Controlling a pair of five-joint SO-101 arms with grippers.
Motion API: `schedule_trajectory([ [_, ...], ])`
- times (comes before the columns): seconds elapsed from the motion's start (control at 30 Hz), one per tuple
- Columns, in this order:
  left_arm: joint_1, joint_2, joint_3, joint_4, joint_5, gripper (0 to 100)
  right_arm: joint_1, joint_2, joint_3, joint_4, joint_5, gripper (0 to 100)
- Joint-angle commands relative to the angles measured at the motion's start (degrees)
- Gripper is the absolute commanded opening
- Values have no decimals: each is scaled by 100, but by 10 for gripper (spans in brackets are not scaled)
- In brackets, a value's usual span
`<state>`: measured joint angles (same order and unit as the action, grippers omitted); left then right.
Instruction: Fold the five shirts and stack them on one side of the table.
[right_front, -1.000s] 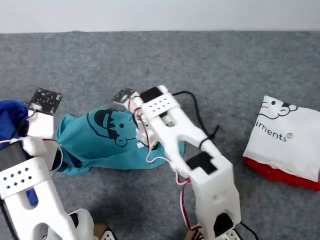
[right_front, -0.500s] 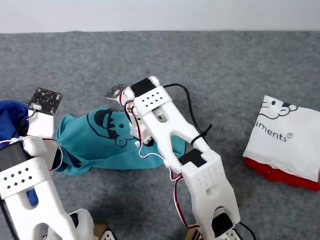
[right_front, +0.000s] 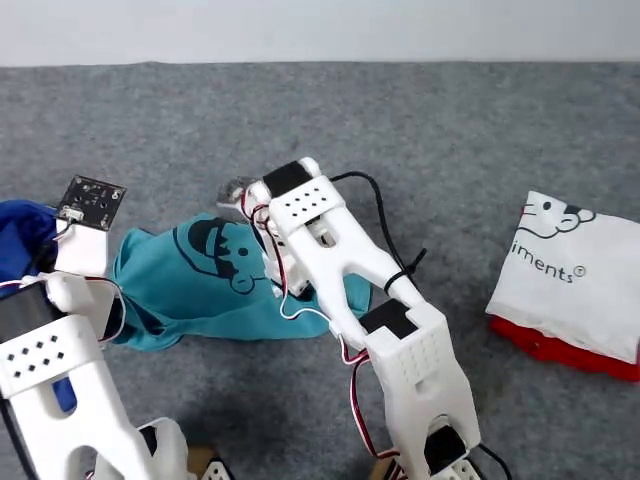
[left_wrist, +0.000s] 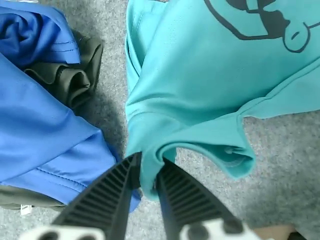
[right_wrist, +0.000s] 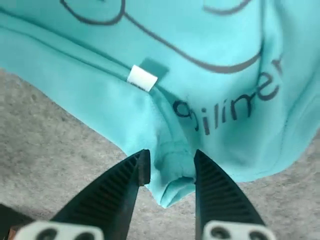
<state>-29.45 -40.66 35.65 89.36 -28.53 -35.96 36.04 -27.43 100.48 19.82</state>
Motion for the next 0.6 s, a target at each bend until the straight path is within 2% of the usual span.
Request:
schedule_trajectory([
  [0.0, -35, -123, -57, -114, -62, 5, -66, -400, 0, 224, -79, 144],
  [0.1, -35, -123, -57, -114, -62, 5, -66, -391, 0, 215, -44, 138],
  [0.27, -35, -123, -57, -114, -62, 5, -101, -391, 0, 180, -35, 11],
  [0.43, -35, -123, -101, -114, -53, 5, 22, -505, -26, 224, 325, 11],
  [0.57, -62, -123, -760, -35, 123, 5, 347, -1191, -62, 233, 431, 11],
])
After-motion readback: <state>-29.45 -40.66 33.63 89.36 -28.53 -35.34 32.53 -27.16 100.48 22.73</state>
